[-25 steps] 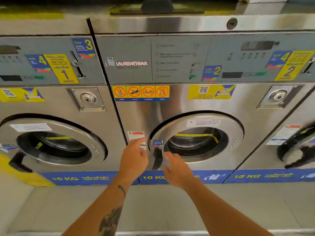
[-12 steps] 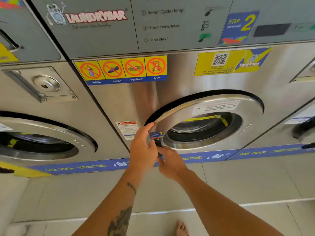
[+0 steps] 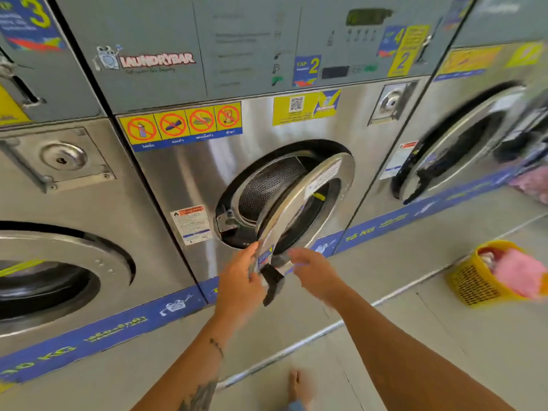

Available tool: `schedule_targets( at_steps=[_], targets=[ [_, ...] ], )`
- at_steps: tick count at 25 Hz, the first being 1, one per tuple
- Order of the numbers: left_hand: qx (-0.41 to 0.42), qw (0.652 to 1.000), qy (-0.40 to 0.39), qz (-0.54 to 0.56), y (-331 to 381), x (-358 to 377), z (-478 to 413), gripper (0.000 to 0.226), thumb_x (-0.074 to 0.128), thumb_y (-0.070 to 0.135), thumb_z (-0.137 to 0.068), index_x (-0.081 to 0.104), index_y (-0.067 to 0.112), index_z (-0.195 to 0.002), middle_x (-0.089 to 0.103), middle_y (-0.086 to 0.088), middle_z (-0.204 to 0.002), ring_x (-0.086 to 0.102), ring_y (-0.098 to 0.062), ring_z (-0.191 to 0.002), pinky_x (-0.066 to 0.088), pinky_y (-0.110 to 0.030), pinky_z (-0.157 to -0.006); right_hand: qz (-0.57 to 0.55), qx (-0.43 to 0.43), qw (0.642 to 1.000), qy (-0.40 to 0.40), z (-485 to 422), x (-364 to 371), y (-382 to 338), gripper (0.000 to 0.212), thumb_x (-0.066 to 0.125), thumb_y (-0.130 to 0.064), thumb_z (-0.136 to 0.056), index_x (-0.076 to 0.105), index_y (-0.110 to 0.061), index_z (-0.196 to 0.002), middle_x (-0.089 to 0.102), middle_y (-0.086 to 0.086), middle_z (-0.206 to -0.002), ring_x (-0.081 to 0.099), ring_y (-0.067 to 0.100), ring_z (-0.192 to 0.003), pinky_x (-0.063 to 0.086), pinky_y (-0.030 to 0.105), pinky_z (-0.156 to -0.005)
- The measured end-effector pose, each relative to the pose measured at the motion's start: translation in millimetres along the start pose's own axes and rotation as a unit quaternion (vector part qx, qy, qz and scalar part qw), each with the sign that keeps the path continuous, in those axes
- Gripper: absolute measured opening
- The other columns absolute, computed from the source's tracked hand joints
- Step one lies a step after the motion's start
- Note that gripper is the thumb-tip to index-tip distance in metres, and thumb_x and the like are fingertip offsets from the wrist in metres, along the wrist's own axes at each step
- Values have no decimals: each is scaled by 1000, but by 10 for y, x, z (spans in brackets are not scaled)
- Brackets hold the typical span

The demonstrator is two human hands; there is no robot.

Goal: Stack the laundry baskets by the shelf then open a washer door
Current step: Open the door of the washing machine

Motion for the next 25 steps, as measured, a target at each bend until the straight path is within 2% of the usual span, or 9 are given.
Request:
schedule_targets(
  at_steps=[3,6,8,10,12,14,18,21,25],
  targets=[
    [-8,999,-29,43,60,147,189,58,48,-1,-84,51,22,-137,57,3,-135,54,-13,-124,46,-37,-105,-71,-4,991,115,301,-364,-154,34,50,-16,-95,54,-23,-128,59,2,-122,58,16,-98,49,30,-77],
    [13,998,-42,40,193,287,335,46,49,-5,-88,58,16,-128,62,5,-119,63,-12,-109,50,-12,-81,-98,-22,980,173,441,-575,-354,45,57,-29,-93,44,-24,-136,54,4,-133,58,20,-105,51,31,-77],
    [28,998,-49,31,303,404,376,38,52,-1,-89,63,21,-118,65,9,-104,65,-4,-95,50,-12,-76,-83,-32,979,185,456,-614,-471,57,60,-32,-91,35,-25,-142,52,5,-134,60,21,-104,55,31,-77],
    [32,997,-64,6,381,541,395,35,55,4,-87,67,25,-113,66,13,-97,63,0,-91,48,-17,-79,-46,-40,978,199,446,-624,-509,66,61,-30,-89,25,-25,-145,52,5,-128,58,16,-90,51,24,-76],
    [44,996,-78,-25,442,692,436,31,59,8,-86,68,28,-109,64,14,-99,60,-2,-95,44,-19,-83,1,-52,973,224,440,-666,-454,74,57,-26,-85,15,-32,-146,55,10,-123,60,25,-93,52,38,-83],
    [69,994,-69,-53,488,841,474,29,64,13,-84,66,28,-108,57,15,-104,53,-3,-99,38,-19,-86,33,-68,972,224,460,-734,-313,81,51,-24,-82,6,-42,-146,60,10,-110,62,31,-89,55,51,-79],
    [60,992,-91,-68,577,1286,527,47,65,23,-82,52,33,-126,47,16,-118,41,4,-99,31,-16,-87,78,-105,971,200,592,-1067,-4,82,50,-23,-90,-3,-51,-147,64,7,-94,64,23,-76,58,47,-71],
    [63,991,-91,-77,738,1753,653,49,64,28,-79,50,36,-126,48,14,-123,45,3,-100,33,-16,-83,69,-118,976,167,667,-1477,245,83,49,-20,-86,3,-59,-144,67,12,-102,67,27,-75,56,50,-74],
    [41,993,-52,-101,1004,2455,808,54,63,37,-79,49,31,-131,42,3,-132,49,-14,-118,41,-22,-88,86,-127,980,125,692,-2094,569,80,50,-17,-90,10,-60,-143,63,20,-114,64,33,-95,52,51,-88]
  ],
)
Point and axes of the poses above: each hand's wrist, its own z-axis away from the middle knuckle, its own x-axis out of the palm, y = z × x, the point moved 3 cm from there along -z, towards the middle knuckle
